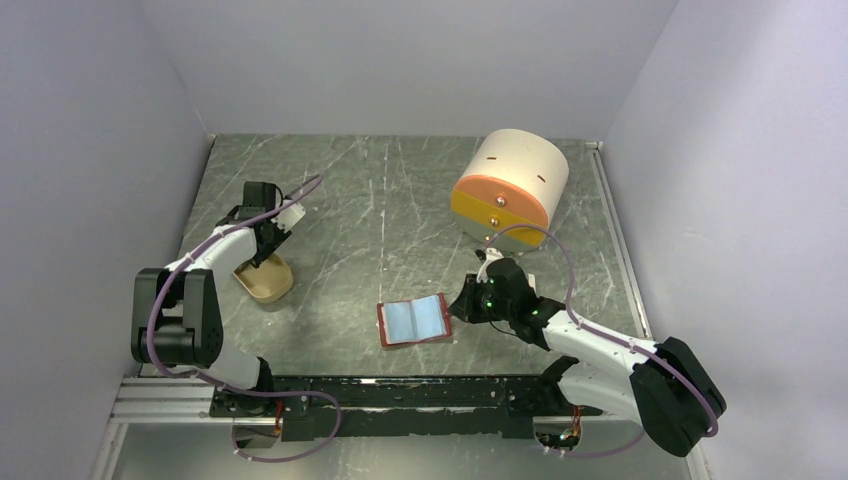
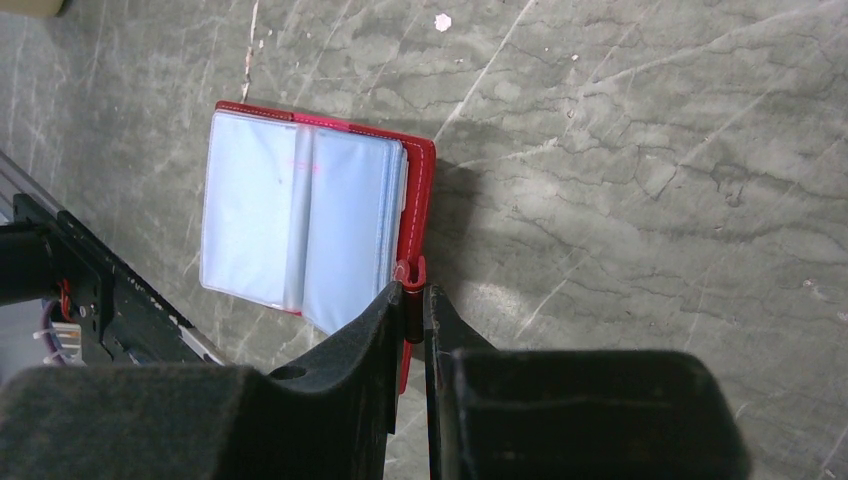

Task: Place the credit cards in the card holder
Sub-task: Pick up the credit card from the storage box.

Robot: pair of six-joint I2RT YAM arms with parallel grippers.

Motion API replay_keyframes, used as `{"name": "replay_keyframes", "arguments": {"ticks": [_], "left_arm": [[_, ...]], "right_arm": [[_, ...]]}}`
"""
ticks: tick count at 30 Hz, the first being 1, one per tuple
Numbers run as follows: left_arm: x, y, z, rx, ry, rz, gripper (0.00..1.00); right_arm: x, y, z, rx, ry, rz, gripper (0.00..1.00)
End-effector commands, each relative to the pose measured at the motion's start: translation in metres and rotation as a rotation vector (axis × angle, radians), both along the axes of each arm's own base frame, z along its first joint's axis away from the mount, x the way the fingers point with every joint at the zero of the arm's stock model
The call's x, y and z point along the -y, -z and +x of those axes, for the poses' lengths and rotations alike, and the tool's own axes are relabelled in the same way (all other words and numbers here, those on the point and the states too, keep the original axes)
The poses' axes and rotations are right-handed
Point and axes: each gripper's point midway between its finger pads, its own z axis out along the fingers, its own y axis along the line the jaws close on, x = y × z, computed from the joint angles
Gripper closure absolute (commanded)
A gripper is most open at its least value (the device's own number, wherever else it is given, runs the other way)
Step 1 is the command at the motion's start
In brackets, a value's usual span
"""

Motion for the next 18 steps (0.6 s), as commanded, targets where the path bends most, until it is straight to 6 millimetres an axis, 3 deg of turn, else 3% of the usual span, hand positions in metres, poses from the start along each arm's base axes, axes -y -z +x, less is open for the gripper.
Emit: {"name": "replay_keyframes", "arguments": {"ticks": [1, 10, 18], "left_arm": [[-0.0060, -0.0212, 0.0098, 0.055, -0.006, 0.030, 0.49], [-0.0032, -0.0217, 0.0078, 0.052, 0.001, 0.013, 0.59], [-0.0038, -0.0283, 0.0071, 0.057, -0.002, 0.021, 0.59]], "right_arm": [[0.0017, 0.0000, 0.0017, 0.008, 0.007, 0.010, 0.84], [0.0011, 0.0024, -0.0002, -0.001, 0.005, 0.016, 0.84], [0.0003, 0.0018, 0.0001, -0.001, 0.002, 0.016, 0.84]]}}
